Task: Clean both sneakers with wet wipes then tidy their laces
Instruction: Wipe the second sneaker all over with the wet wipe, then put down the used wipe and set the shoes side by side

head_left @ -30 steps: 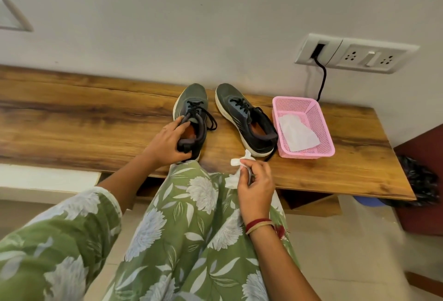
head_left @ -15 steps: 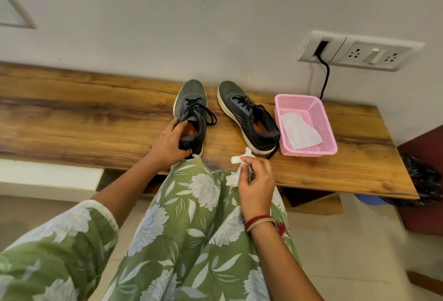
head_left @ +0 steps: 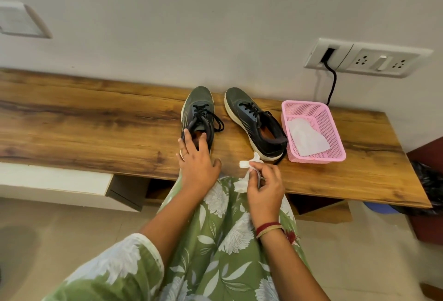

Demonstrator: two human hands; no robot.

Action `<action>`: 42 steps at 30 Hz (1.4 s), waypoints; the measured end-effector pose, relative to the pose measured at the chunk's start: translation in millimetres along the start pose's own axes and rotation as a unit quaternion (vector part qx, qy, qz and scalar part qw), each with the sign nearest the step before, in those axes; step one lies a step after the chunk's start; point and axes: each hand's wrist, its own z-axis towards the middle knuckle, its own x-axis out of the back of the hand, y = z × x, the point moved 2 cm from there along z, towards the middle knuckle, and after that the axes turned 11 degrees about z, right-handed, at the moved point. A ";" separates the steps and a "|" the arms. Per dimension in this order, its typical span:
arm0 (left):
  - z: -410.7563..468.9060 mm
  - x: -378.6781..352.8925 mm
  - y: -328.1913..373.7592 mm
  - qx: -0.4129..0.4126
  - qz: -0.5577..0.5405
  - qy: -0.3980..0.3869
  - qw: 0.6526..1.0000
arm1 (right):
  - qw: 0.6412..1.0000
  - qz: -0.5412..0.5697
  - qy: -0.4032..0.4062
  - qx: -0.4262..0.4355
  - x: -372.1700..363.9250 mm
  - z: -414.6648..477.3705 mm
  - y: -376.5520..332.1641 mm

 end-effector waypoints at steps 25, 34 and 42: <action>-0.1 -4.5 3.7 -0.150 -0.052 0.149 0.976 | 0.792 0.416 0.169 -0.413 15.1 41.2 14.7; 0.7 -5.7 4.0 -0.155 -0.074 0.145 0.974 | 0.809 0.424 0.074 -0.399 45.2 74.0 4.6; 0.4 -6.6 5.4 -0.168 -0.059 0.156 0.972 | 0.888 0.202 0.142 -0.387 98.2 91.1 58.5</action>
